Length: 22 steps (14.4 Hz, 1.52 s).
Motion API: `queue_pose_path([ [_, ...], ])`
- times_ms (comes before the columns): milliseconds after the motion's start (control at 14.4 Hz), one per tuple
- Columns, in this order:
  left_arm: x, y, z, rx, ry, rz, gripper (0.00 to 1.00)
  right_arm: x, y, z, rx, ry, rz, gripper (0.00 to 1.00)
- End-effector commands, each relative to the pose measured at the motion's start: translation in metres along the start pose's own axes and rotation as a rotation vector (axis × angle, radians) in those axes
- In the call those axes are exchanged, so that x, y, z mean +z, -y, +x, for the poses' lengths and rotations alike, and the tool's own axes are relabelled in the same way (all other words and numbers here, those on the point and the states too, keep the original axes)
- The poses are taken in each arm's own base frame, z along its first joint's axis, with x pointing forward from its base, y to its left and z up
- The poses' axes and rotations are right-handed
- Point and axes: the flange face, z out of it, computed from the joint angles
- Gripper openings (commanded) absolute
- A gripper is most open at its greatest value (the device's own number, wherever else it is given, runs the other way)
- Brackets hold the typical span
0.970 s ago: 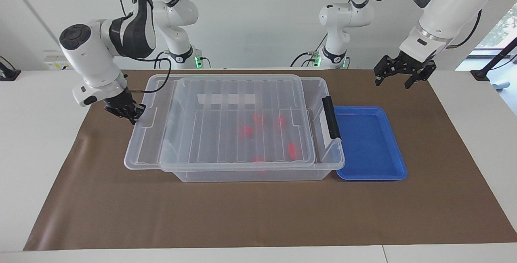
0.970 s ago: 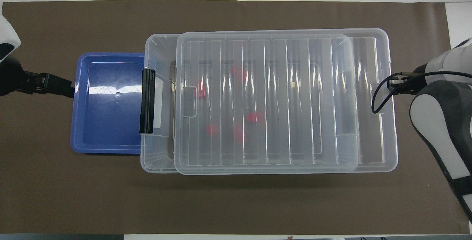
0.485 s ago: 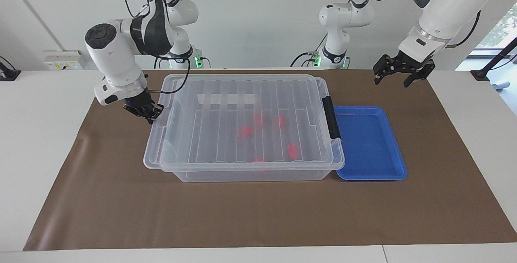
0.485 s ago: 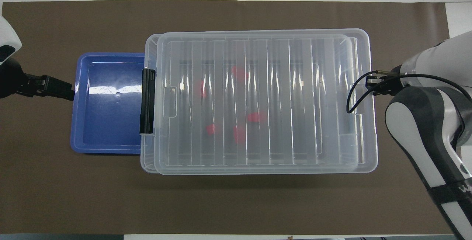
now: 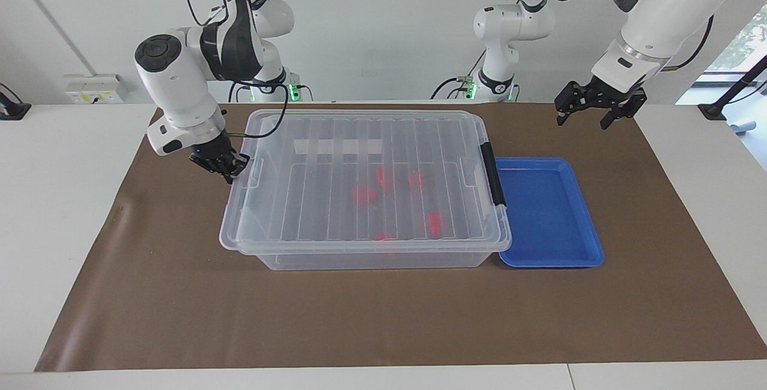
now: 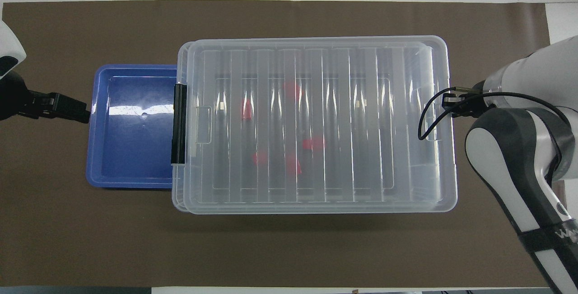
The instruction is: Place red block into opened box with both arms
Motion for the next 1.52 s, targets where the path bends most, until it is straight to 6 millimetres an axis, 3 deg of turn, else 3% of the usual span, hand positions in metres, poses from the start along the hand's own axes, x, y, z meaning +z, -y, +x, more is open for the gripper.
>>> queue_pose_path([
  [0,-0.003,0.003,-0.007,0.006,-0.005,0.020,1.00,-0.001,0.003,-0.007,0.025,-0.013,0.014,0.00],
  [970,-0.002,0.003,-0.007,0.004,-0.005,0.020,1.00,-0.001,0.011,-0.009,0.030,-0.011,0.013,0.00],
  [1109,-0.002,0.004,-0.008,0.003,-0.004,0.020,1.00,-0.003,0.005,-0.009,0.034,0.021,0.003,0.00],
  [1248,-0.002,0.003,-0.007,0.004,-0.004,0.020,1.00,-0.017,-0.008,-0.001,0.056,0.014,0.008,0.00],
  [1317,-0.002,0.003,-0.007,0.004,-0.005,0.020,1.00,-0.025,-0.015,0.003,0.067,0.012,0.008,0.07],
  [1386,-0.002,0.003,-0.007,0.004,-0.005,0.020,1.00,-0.036,-0.018,0.002,0.049,0.021,0.007,0.99],
  [1455,-0.002,0.003,-0.007,0.004,-0.004,0.020,1.00,-0.046,-0.018,0.003,-0.003,0.012,0.010,1.00],
])
